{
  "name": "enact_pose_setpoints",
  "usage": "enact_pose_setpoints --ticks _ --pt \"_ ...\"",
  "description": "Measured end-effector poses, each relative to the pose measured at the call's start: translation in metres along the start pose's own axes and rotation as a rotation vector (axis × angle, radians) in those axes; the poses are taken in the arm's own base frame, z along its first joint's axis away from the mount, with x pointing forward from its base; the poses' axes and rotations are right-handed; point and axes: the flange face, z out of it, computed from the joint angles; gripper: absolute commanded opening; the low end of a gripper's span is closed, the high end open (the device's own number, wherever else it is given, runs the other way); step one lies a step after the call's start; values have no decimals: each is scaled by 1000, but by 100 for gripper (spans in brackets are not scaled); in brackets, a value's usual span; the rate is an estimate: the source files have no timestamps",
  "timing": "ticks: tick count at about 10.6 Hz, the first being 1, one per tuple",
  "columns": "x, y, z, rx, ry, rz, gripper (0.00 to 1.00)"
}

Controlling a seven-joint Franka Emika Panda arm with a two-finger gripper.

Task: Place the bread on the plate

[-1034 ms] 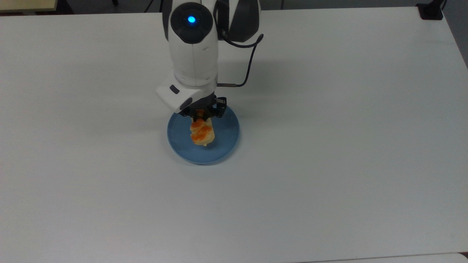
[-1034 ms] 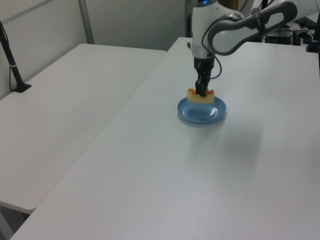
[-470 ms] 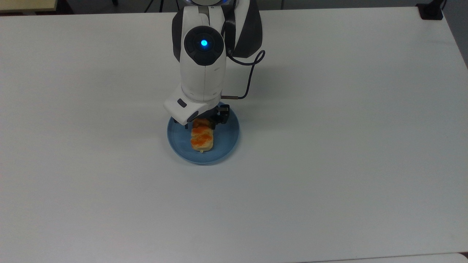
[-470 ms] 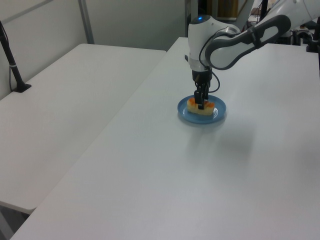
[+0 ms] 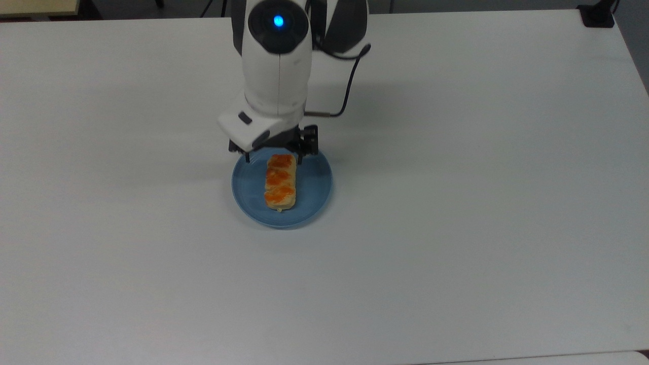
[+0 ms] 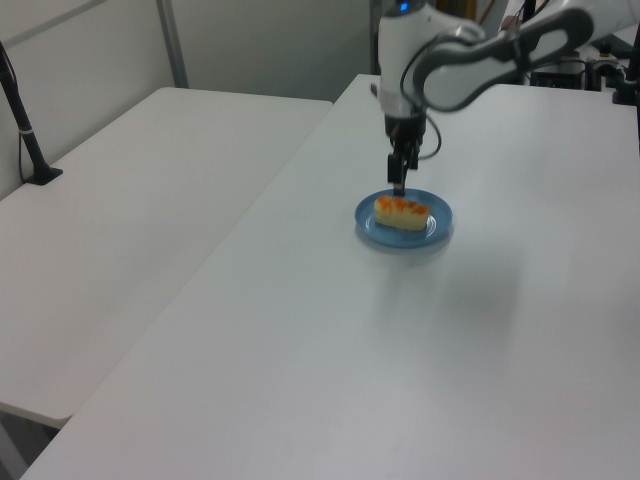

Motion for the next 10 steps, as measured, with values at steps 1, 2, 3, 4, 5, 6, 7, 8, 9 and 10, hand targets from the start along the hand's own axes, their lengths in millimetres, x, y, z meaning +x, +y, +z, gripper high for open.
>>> enact_pose_setpoints --ticks 1,2,3,4,5,6,7,8,9,10 --pt "-9 5 -32 1 0 26 100" --pt "-18 10 -60 2 7 43 100" --pt "-31 15 -91 4 13 54 100" --pt "-44 20 -117 5 14 62 100" --pt "-57 26 -137 6 5 70 100" --pt "-69 32 -153 6 -10 79 100" --pt "-78 38 -163 7 -15 88 100" --pt "-84 47 -172 8 -11 102 100" --pt "-88 56 -178 9 -6 118 100" --pt "-92 65 -183 10 -2 132 100"
